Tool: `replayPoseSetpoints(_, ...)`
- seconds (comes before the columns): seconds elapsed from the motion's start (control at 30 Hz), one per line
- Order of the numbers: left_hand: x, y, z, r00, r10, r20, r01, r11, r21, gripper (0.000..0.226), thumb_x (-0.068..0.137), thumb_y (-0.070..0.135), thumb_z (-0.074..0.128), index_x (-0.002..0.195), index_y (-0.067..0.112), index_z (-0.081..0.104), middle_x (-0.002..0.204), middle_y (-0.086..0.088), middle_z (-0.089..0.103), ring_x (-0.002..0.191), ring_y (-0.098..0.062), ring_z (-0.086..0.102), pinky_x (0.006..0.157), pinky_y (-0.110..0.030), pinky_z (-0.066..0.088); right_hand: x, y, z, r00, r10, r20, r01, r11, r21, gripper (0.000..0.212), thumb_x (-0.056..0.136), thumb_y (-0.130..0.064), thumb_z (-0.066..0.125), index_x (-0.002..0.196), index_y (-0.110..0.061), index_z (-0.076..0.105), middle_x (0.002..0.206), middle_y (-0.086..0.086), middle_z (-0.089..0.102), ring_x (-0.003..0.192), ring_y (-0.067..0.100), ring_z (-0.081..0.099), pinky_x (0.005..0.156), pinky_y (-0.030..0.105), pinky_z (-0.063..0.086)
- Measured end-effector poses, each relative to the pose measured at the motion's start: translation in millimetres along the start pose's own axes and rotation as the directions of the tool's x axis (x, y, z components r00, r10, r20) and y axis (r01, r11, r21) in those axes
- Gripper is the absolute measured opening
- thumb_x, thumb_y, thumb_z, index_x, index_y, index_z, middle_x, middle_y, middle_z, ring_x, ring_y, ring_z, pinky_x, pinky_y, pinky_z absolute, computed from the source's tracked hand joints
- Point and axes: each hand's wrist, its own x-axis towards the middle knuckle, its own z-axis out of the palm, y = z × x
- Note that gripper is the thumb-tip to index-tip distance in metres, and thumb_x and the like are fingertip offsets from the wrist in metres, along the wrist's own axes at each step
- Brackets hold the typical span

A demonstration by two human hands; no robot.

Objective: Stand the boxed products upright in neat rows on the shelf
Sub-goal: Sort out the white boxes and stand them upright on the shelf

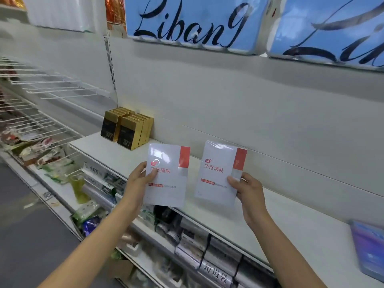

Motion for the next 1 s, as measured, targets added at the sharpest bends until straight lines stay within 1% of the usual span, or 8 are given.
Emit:
replayPoseSetpoints(0.1,36.5,5.3,-3.5,1.000,0.011,-0.008,-0.011,1.000,0.005,0.019,0.099,0.019,0.061,0.118,0.022,0.065,0.105,-0.004,0.077,0.094,-0.032,0.072,0.079,-0.049,0.061,36.7,2.4,17.7,1.000,0.001,0.002,0.000,1.000,-0.020,0.015,0.091,-0.003,0.067,0.105,-0.005,0.070,0.100,0.007,0.078,0.092,0.027,0.075,0.081,0.035,0.061)
replayPoseSetpoints(0.17,58.3,6.0,-6.6,1.000,0.026,-0.017,-0.026,1.000,0.013,0.019,0.100,0.020,0.061,0.118,0.023,0.065,0.105,-0.003,0.077,0.094,-0.029,0.073,0.080,-0.048,0.061,55.4,4.7,28.3,1.000,0.005,0.010,-0.005,1.000,-0.018,0.014,0.091,-0.004,0.067,0.105,-0.006,0.070,0.100,0.006,0.078,0.091,0.026,0.075,0.080,0.033,0.062)
replayPoseSetpoints(0.33,107.3,2.3,-13.8,1.000,0.014,-0.018,-0.014,1.000,0.010,0.017,0.098,0.019,0.061,0.113,0.026,0.066,0.103,-0.002,0.077,0.087,-0.023,0.073,0.067,-0.033,0.059,86.3,9.5,50.6,1.000,0.011,-0.012,-0.011,1.000,0.000,0.018,0.091,-0.002,0.066,0.109,-0.004,0.069,0.101,0.007,0.078,0.090,0.025,0.075,0.070,0.027,0.062)
replayPoseSetpoints(0.5,172.6,-2.8,-18.1,0.998,-0.042,0.042,0.041,0.999,0.032,0.021,0.098,0.024,0.063,0.120,0.025,0.063,0.111,-0.005,0.072,0.096,-0.029,0.069,0.075,-0.038,0.056,103.9,10.5,68.8,0.997,-0.001,-0.076,0.001,1.000,0.010,0.017,0.092,-0.001,0.065,0.108,-0.003,0.069,0.102,0.008,0.078,0.090,0.026,0.076,0.066,0.024,0.059)
replayPoseSetpoints(0.57,198.6,-4.9,-17.5,0.995,-0.067,0.077,0.064,0.997,0.038,0.025,0.098,0.025,0.063,0.123,0.024,0.062,0.111,-0.005,0.072,0.096,-0.028,0.069,0.076,-0.039,0.056,106.4,13.0,76.2,0.993,-0.012,-0.114,0.012,1.000,-0.004,0.018,0.092,-0.001,0.065,0.109,-0.003,0.069,0.102,0.007,0.078,0.091,0.026,0.076,0.069,0.026,0.061)
replayPoseSetpoints(0.7,250.0,-11.4,-17.8,0.976,-0.104,0.191,0.095,0.994,0.059,0.025,0.097,0.022,0.065,0.122,0.025,0.062,0.118,-0.008,0.071,0.104,-0.033,0.069,0.090,-0.050,0.056,106.0,20.1,94.3,0.978,-0.030,-0.206,0.026,0.999,-0.020,0.020,0.092,-0.002,0.065,0.111,-0.005,0.069,0.103,0.007,0.078,0.093,0.028,0.075,0.074,0.031,0.063)
replayPoseSetpoints(0.87,295.5,-14.3,-20.1,0.955,-0.060,0.289,0.045,0.997,0.058,0.026,0.100,0.023,0.061,0.126,0.021,0.057,0.115,-0.004,0.071,0.100,-0.026,0.070,0.075,-0.035,0.058,98.3,30.4,121.2,0.959,-0.051,-0.277,0.045,0.999,-0.027,0.021,0.092,-0.002,0.065,0.113,-0.005,0.068,0.106,0.008,0.078,0.097,0.028,0.075,0.081,0.038,0.061)
replayPoseSetpoints(1.0,318.3,-25.3,-24.5,0.941,-0.048,0.336,-0.007,0.987,0.158,0.033,0.103,0.034,0.055,0.133,0.021,0.055,0.117,0.001,0.071,0.104,-0.020,0.070,0.071,-0.025,0.056,90.7,36.7,142.9,0.948,-0.066,-0.312,0.059,0.998,-0.033,0.023,0.091,-0.002,0.065,0.114,-0.005,0.068,0.106,0.010,0.077,0.097,0.029,0.074,0.085,0.043,0.059)
